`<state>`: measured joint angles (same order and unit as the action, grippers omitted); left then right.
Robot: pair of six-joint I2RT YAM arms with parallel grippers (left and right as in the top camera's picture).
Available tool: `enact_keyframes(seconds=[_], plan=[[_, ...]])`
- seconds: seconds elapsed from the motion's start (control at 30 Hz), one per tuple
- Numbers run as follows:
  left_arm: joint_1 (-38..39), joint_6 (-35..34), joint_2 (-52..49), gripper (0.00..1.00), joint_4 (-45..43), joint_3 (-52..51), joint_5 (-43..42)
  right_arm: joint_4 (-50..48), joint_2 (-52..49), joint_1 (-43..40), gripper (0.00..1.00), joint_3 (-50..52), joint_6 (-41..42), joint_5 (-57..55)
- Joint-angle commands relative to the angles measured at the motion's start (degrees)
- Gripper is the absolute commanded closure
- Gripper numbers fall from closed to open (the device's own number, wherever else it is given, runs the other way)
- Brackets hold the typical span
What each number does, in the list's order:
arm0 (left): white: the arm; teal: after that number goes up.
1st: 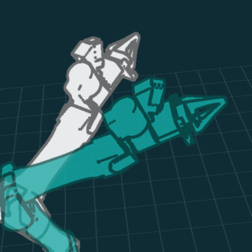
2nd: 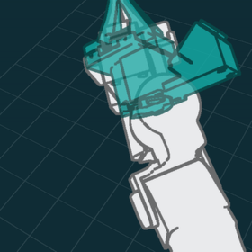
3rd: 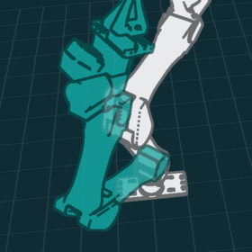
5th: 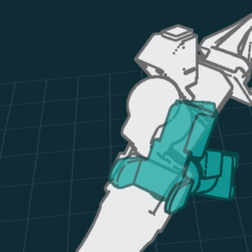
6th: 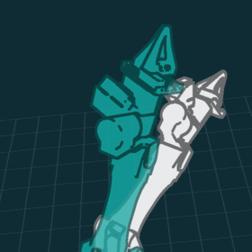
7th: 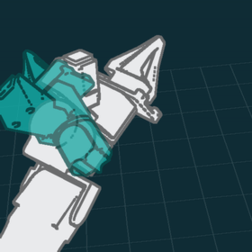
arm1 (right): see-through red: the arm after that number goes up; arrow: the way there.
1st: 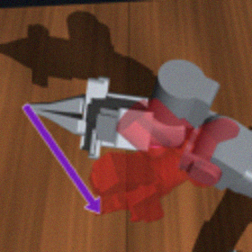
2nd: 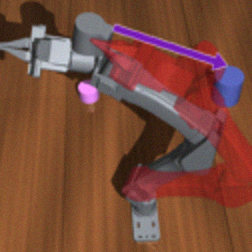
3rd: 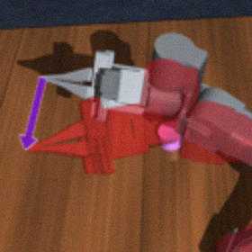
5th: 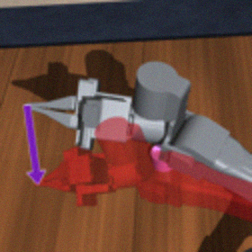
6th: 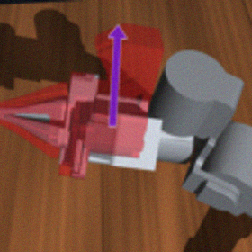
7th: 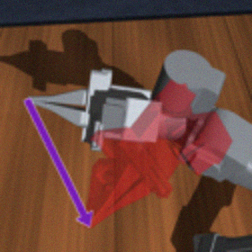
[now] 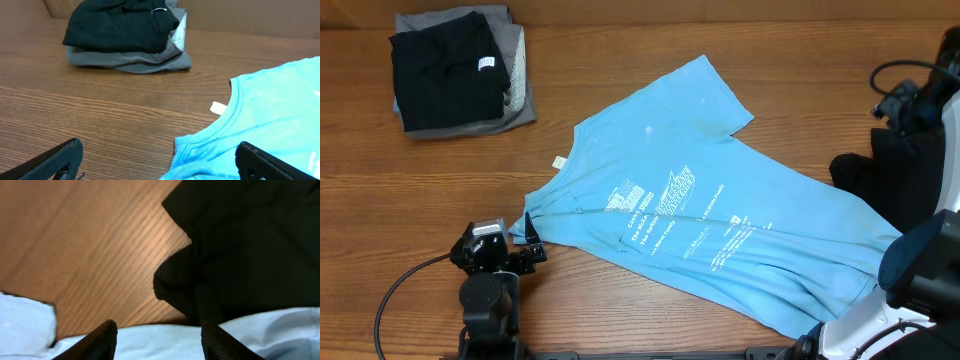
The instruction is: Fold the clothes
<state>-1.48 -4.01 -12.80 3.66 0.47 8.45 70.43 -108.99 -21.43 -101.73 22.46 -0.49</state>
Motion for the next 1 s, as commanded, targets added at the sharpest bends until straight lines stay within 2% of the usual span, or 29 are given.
enact_keyframes(seconds=[0.0,0.03,0.13,0.3,0.4,0.47,0.97], plan=[[0.0,1.3,0.0,0.0,-0.1,-0.2,0.7,-3.2,1.6,0.6,0.37,4.6,-0.4,0.6],[0.0,1.3,0.0,0.0,-0.1,-0.2,0.7,-4.8,1.5,0.6,0.32,6.1,-0.4,0.6],[0.0,1.3,0.0,0.0,-0.1,-0.2,0.7,-9.0,1.5,0.6,0.36,10.6,-0.4,0.6],[0.0,1.3,0.0,0.0,-0.1,-0.2,0.7,-16.4,1.5,0.6,0.62,18.4,-3.3,2.4],[0.0,1.3,0.0,0.0,-0.1,-0.2,0.7,-19.6,1.5,0.8,0.86,21.3,-4.6,4.5],[0.0,1.3,0.0,0.0,-0.1,-0.2,0.7,-21.1,1.5,1.1,0.94,22.8,-4.7,4.5],[0.0,1.3,0.0,0.0,-0.1,-0.2,0.7,-31.4,1.5,1.2,0.95,33.4,-4.7,5.9]])
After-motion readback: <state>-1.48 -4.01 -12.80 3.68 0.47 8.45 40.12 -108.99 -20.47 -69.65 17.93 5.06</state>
